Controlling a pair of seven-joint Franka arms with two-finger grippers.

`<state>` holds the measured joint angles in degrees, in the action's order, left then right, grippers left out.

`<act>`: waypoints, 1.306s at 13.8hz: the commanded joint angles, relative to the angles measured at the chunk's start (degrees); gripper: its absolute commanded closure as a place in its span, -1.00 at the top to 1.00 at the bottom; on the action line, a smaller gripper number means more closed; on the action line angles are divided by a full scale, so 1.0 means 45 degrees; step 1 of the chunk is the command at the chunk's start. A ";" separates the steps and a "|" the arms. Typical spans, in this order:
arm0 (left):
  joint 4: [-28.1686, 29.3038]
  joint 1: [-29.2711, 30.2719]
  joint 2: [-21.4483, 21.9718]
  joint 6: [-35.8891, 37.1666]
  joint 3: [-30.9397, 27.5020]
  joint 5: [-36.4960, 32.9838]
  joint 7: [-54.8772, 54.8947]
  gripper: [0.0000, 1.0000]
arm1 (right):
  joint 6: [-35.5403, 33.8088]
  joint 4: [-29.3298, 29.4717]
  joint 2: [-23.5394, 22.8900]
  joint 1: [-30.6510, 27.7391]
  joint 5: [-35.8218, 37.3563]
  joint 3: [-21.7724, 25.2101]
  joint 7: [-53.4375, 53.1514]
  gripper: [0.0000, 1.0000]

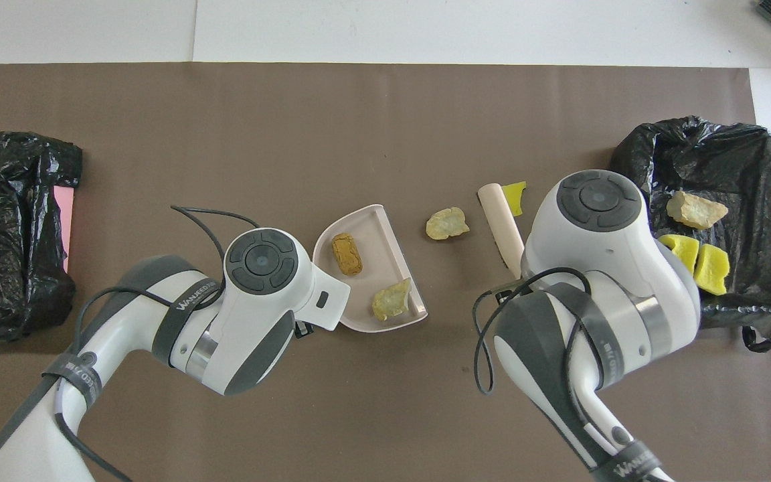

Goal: Sweep and dump trash in bin
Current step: 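Sweep the remaining yellow pieces into the dustpan with the right gripper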

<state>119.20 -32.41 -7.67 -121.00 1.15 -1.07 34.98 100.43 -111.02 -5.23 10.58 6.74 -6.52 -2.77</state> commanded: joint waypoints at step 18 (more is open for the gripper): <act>0.0620 0.0092 0.0513 -0.0025 -0.0041 0.0179 -0.0645 -1.00 | 0.0944 0.0727 -0.2473 0.1415 -0.4504 -0.1051 0.2004 -1.00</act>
<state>119.57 -32.40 -7.42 -120.99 1.10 -0.55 31.90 104.74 -105.37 -18.55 15.37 -10.14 -10.77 7.14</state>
